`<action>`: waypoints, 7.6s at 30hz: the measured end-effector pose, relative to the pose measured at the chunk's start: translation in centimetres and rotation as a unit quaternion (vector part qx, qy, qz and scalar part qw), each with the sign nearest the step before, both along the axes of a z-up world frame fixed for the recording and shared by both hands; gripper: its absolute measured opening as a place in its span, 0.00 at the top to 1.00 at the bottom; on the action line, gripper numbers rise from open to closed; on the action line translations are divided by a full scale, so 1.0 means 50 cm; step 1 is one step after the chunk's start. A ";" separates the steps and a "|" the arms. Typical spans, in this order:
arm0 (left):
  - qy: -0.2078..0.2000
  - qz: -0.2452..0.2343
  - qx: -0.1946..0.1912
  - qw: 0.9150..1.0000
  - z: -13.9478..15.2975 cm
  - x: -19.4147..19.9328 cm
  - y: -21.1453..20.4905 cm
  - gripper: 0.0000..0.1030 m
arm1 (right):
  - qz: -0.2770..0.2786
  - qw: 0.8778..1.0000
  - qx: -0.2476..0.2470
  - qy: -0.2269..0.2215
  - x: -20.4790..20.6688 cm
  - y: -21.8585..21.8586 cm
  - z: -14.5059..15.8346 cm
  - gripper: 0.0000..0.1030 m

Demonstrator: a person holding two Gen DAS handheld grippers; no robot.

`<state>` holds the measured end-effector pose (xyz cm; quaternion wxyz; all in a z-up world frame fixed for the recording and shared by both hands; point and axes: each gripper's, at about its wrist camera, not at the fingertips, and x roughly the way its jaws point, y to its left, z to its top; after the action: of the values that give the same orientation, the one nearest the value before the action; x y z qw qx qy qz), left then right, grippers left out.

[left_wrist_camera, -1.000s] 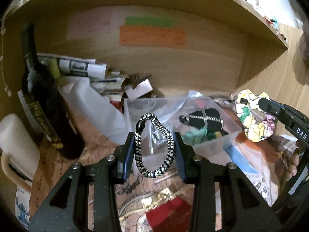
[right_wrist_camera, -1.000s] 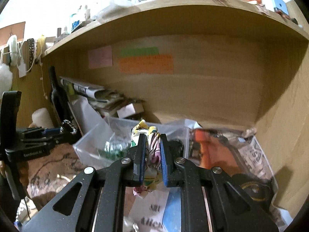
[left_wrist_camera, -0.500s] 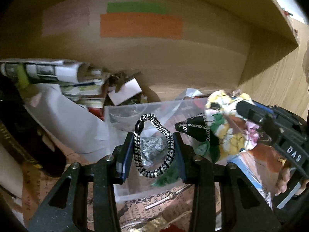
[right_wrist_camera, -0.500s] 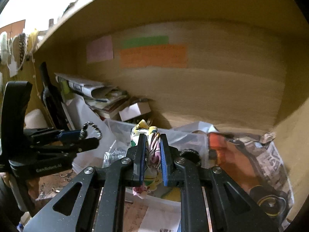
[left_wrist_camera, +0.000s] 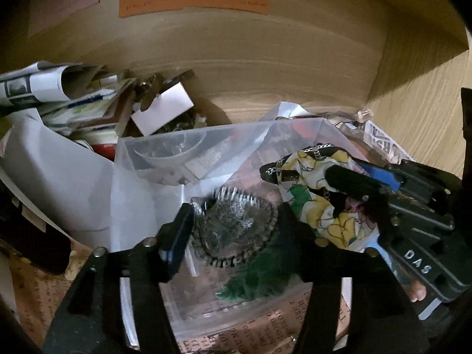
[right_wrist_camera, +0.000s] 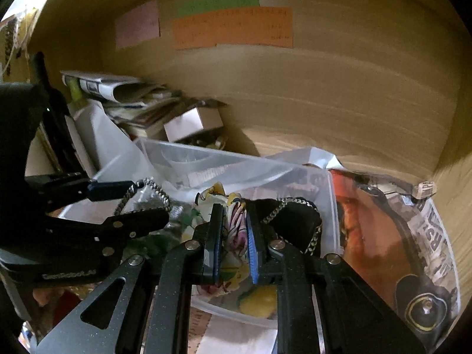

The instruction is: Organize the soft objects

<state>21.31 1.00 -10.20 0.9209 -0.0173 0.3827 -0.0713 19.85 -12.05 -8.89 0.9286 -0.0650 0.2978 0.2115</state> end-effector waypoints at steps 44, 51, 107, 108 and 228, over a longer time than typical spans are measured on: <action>-0.079 0.036 0.012 0.996 0.037 -0.314 0.015 0.01 | -0.007 0.998 0.047 -0.047 -0.263 -0.053 0.036 0.01; -0.029 0.044 0.011 0.999 -0.032 -0.332 0.026 0.01 | 0.010 0.999 0.041 0.002 -0.283 -0.031 -0.030 0.01; -0.066 0.031 -0.025 0.997 0.021 -0.307 0.031 0.82 | -0.017 0.997 0.080 -0.017 -0.254 -0.090 0.014 0.65; -0.075 0.031 -0.024 0.996 0.033 -0.308 0.029 0.82 | -0.016 0.996 0.081 -0.022 -0.255 -0.088 0.022 0.65; -0.259 0.062 0.002 0.964 0.219 -0.388 -0.014 0.00 | -0.001 0.979 0.109 -0.171 -0.325 -0.078 0.191 0.00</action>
<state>1.92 0.28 0.73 0.9913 -0.0203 0.1294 -0.0150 3.59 -15.95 0.67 0.9675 0.0017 0.1093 0.2279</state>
